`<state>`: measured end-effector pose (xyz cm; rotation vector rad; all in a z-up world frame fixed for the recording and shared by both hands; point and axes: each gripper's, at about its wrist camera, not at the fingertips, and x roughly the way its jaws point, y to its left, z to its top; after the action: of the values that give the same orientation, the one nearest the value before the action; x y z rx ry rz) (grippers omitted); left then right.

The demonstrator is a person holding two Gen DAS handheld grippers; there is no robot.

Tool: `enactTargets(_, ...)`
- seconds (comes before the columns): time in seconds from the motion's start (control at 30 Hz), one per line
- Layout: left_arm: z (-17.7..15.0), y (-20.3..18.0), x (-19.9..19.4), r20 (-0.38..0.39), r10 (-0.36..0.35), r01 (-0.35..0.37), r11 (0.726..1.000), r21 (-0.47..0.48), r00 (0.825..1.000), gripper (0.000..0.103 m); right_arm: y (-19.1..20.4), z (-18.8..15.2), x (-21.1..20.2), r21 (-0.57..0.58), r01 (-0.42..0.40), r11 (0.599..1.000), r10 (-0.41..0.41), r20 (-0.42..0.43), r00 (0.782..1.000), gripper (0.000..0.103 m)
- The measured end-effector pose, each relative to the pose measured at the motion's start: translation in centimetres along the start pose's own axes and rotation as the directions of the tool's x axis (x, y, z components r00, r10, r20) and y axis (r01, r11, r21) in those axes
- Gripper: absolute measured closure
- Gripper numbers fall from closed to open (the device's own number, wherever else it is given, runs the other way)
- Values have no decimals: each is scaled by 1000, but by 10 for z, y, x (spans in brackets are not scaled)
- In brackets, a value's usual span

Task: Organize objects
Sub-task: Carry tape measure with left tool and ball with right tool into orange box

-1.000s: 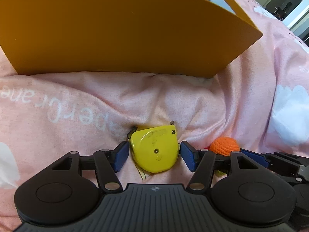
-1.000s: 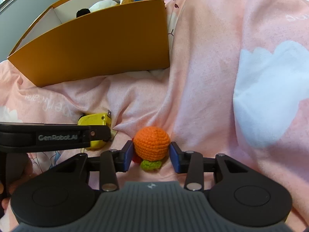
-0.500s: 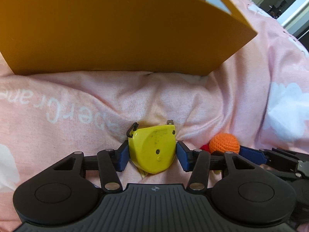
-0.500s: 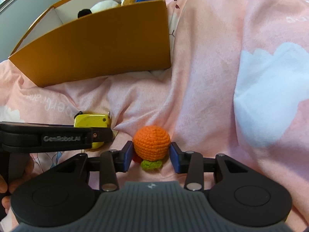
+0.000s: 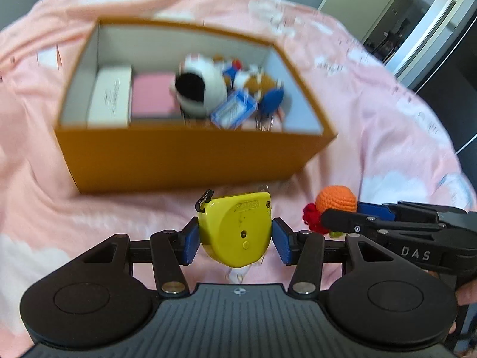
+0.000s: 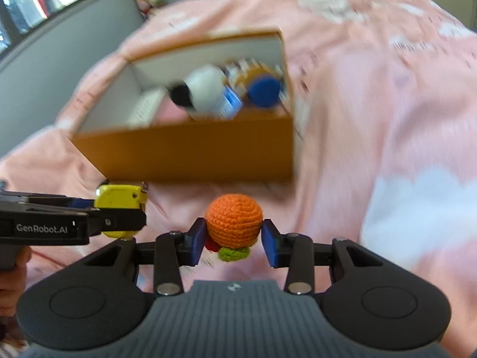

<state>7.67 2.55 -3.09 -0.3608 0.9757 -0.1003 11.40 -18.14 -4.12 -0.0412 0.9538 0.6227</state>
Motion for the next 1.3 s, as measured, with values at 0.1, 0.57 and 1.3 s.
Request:
enactTargets(0.1, 21, 9, -19, 27, -43, 43, 999, -11, 999, 45, 11, 25, -12, -62, -42, 997, 45, 47, 998, 61)
enactTargets(0.57, 118, 49, 1, -8, 74, -72, 989, 132, 997, 45, 39, 136, 34, -142, -168, 975, 178, 61, 982, 61)
enactTargets(1.3, 185, 53, 84, -34, -17, 22, 990, 143, 999, 45, -4, 208, 127, -250, 187, 950, -169, 92, 981, 61)
